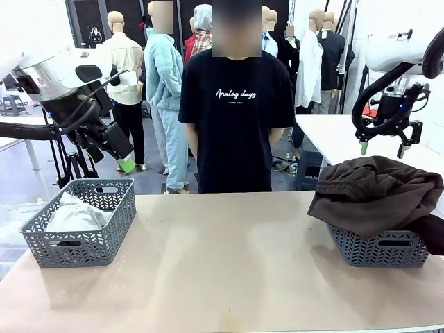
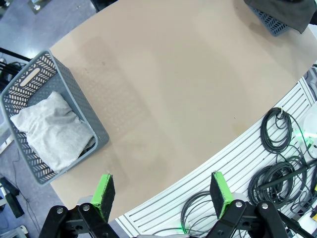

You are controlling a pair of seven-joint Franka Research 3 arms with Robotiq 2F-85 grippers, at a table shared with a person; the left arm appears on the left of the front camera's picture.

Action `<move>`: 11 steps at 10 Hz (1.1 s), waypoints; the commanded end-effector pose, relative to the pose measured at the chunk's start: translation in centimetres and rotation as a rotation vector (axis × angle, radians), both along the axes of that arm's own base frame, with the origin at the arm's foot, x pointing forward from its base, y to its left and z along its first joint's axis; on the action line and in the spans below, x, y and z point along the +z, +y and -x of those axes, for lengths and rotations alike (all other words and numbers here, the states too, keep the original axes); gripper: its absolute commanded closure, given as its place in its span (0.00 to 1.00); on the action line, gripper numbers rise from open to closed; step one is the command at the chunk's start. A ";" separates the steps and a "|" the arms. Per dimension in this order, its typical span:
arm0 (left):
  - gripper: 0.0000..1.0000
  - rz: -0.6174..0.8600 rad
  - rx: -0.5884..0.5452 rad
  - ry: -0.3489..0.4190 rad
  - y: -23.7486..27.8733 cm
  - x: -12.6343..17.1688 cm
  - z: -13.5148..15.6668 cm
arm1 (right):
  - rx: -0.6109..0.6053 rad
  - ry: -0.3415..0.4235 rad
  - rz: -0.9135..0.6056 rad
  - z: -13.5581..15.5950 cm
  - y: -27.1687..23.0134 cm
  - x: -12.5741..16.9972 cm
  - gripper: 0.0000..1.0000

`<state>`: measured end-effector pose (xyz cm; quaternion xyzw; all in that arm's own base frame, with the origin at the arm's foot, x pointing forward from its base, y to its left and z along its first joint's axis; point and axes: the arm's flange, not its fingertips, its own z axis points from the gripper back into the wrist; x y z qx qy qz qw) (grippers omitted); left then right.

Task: Sort the tops and bottoms.
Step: Sort the clothes according to human instructions.

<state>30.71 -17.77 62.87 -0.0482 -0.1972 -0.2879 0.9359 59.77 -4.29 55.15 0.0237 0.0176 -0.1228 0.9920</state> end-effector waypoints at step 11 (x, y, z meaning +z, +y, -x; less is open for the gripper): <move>0.00 0.002 0.001 -0.001 0.1 0.0 0.0 | 0.004 0.003 0.007 -0.1 0.1 -0.2 0.00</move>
